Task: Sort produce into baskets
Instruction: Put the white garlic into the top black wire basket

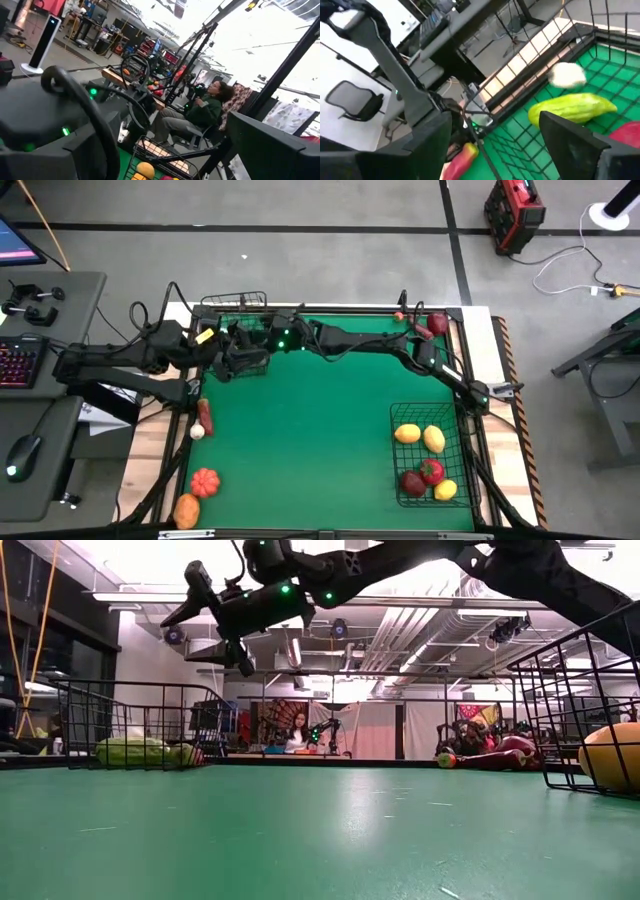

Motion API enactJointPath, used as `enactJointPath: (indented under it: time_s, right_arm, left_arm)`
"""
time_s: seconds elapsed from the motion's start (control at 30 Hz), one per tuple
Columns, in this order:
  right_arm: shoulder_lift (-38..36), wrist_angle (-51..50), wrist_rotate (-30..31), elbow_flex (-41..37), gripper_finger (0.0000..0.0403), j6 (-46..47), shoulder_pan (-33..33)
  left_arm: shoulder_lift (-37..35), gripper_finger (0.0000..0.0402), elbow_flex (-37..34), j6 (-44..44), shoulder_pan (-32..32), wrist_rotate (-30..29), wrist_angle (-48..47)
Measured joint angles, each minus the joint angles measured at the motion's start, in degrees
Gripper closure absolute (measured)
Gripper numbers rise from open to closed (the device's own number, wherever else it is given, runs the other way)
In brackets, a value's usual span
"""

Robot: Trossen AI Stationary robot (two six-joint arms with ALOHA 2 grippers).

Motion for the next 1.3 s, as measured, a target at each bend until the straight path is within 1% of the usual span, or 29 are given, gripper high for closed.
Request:
enactJointPath:
  time_s: [0.13,0.2,0.27,0.33,0.4,0.57,0.73,0.9,1.0,1.07,1.13,1.2,1.3]
  right_arm:
    - [-2.9,-1.8,-0.7,-0.1,0.0109,-1.5,-2.8]
    - [-4.7,-4.7,-0.3,-0.1,0.0108,-4.0,-4.1]
    - [-6.9,-8.7,0.9,-0.1,0.0108,-7.2,-5.8]
    - [-9.6,-13.4,3.0,-0.1,0.0108,-11.0,-7.4]
    - [-13.0,-18.7,5.1,-0.1,0.0108,-14.6,-9.0]
    - [-21.0,-31.8,9.6,-0.1,0.0108,-22.7,-11.2]
    - [-28.9,-47.3,16.0,-0.1,0.0108,-29.3,-11.1]
    - [-34.7,-61.1,23.3,-2.1,0.0108,-30.4,-9.1]
    - [-38.9,-63.6,26.5,-6.6,0.0108,-28.7,-7.7]
    - [-42.3,-63.2,27.9,-11.7,0.0108,-26.8,-6.7]
    - [-45.7,-62.1,28.8,-17.9,0.0108,-23.9,-5.9]
    - [-49.2,-59.9,29.6,-24.9,0.0108,-20.5,-4.9]
    - [-54.6,-55.4,29.5,-36.0,0.0108,-14.6,-3.1]
  left_arm:
    - [0.0,0.0048,0.0,-0.9,0.1,0.2,-0.6]
    - [0.0,0.0048,0.0,-1.1,0.0,0.3,-1.2]
    - [-0.1,0.0048,0.0,-1.3,-0.3,1.6,-2.2]
    - [0.0,0.0048,0.0,-1.3,-0.4,2.0,-2.9]
    - [0.0,0.0048,0.0,-1.2,-0.6,1.3,-4.0]
    - [0.7,0.0048,0.0,-1.1,-1.0,1.0,-6.2]
    - [2.8,0.0048,0.0,-1.1,-1.0,0.6,-10.3]
    - [7.3,0.0048,0.0,-1.6,-1.0,0.7,-10.7]
    - [10.5,0.0048,0.0,-2.8,-1.0,2.4,-10.8]
    - [12.8,0.0048,0.0,-4.1,-1.0,5.2,-11.3]
    - [14.9,0.0048,0.0,-6.0,-1.0,8.6,-14.9]
    - [16.4,0.0048,0.0,-8.6,-1.0,11.0,-21.8]
    - [17.9,0.0048,0.0,-11.8,-2.3,11.9,-37.3]
